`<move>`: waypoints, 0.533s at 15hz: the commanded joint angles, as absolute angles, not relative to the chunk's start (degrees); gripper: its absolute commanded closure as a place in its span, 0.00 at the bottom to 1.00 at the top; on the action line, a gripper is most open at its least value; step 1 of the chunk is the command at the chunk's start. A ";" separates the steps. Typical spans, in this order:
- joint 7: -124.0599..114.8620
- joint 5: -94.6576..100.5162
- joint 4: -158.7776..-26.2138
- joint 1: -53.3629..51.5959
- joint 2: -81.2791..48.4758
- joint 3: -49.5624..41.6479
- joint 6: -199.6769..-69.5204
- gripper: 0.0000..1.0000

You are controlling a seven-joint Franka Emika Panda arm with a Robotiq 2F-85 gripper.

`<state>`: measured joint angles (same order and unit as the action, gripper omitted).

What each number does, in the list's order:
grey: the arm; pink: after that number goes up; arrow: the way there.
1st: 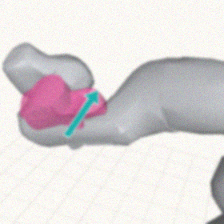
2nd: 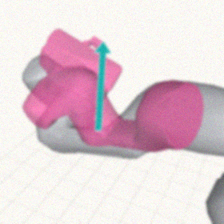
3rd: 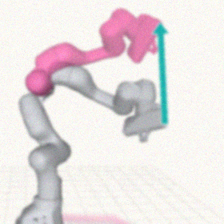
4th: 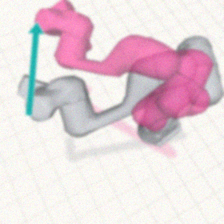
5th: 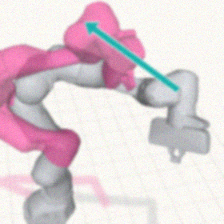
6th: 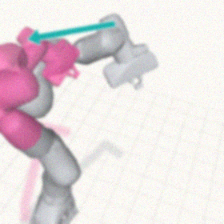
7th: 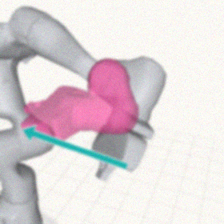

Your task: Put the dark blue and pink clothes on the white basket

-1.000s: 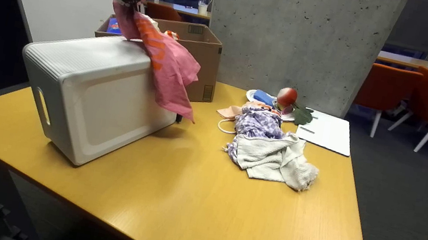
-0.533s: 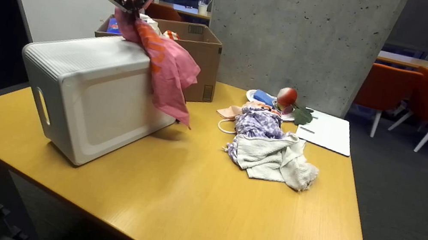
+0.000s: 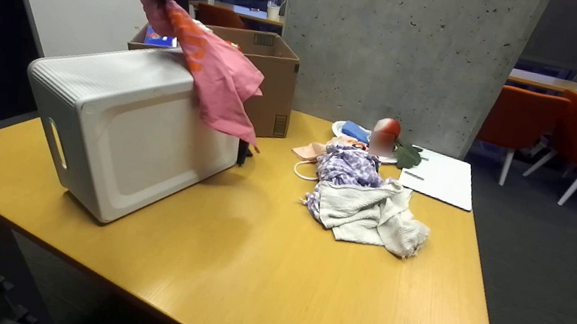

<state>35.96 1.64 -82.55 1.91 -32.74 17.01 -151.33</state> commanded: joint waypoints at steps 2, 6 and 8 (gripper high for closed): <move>37.19 2.01 -73.75 -1.42 -38.41 16.06 -146.87 0.99; 36.47 2.51 -69.87 -3.07 -41.45 15.12 -144.09 0.67; 36.03 2.80 -68.33 -3.71 -42.07 14.49 -142.05 0.53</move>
<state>35.96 1.90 -73.51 -2.17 -39.99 15.87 -146.17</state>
